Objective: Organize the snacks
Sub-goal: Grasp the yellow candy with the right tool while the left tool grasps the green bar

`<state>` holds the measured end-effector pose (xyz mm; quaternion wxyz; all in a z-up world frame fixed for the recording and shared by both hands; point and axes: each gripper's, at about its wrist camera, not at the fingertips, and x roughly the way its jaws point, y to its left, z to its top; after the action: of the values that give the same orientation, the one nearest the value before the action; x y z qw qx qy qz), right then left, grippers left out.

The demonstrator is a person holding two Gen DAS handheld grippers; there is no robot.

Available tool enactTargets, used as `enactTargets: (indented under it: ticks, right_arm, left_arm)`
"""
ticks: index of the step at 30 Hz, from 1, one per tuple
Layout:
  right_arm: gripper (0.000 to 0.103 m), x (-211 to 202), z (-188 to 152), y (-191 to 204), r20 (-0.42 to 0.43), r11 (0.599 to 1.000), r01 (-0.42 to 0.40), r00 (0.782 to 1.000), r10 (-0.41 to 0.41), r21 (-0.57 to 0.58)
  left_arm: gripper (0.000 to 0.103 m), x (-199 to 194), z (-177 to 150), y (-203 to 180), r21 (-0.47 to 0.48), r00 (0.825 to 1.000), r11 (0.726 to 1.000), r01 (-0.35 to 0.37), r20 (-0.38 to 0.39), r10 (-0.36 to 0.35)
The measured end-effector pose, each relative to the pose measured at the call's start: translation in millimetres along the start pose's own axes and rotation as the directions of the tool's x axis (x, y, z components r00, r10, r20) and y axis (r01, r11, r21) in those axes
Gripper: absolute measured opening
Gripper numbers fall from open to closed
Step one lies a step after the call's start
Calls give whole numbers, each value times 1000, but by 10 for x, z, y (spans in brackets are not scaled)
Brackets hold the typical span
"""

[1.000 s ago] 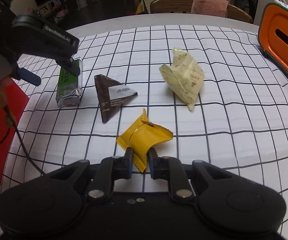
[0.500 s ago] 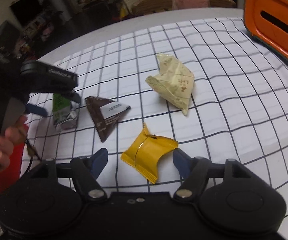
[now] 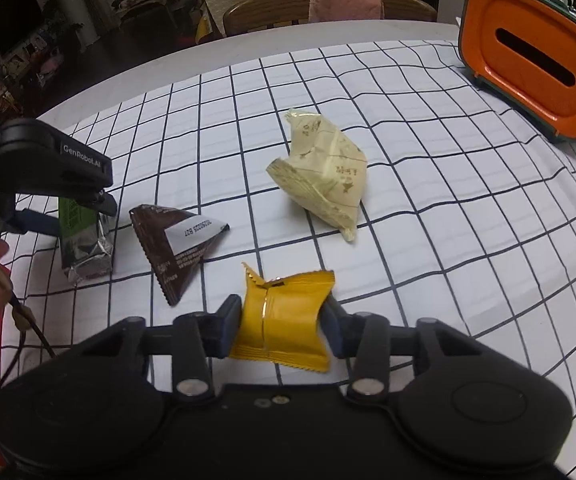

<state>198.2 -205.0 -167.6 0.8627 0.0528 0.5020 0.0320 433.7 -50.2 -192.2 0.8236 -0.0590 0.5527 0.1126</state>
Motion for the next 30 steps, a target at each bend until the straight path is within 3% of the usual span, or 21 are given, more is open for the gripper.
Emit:
enactTargets:
  ticks: [5, 15, 22, 30]
  right_arm:
    - [37, -23, -21, -19, 13, 1000, -11, 1000, 11, -18]
    - [36, -201, -126, -96, 19, 999, -37, 999, 37, -11]
    - [36, -428, -188, -149, 38, 998, -64, 997, 65, -12]
    - [36, -730, -260, -175, 62, 995, -98, 993, 99, -13]
  left_arm:
    - [43, -86, -24, -159, 38, 1000, 999, -8, 6, 8]
    - [43, -214, -304, -95, 36, 1000, 999, 10, -24, -9]
    - [43, -446, -676, 51, 56, 998, 997, 52, -32, -50]
    - [43, -1079, -1238, 187, 95, 994, 989, 111, -27, -109]
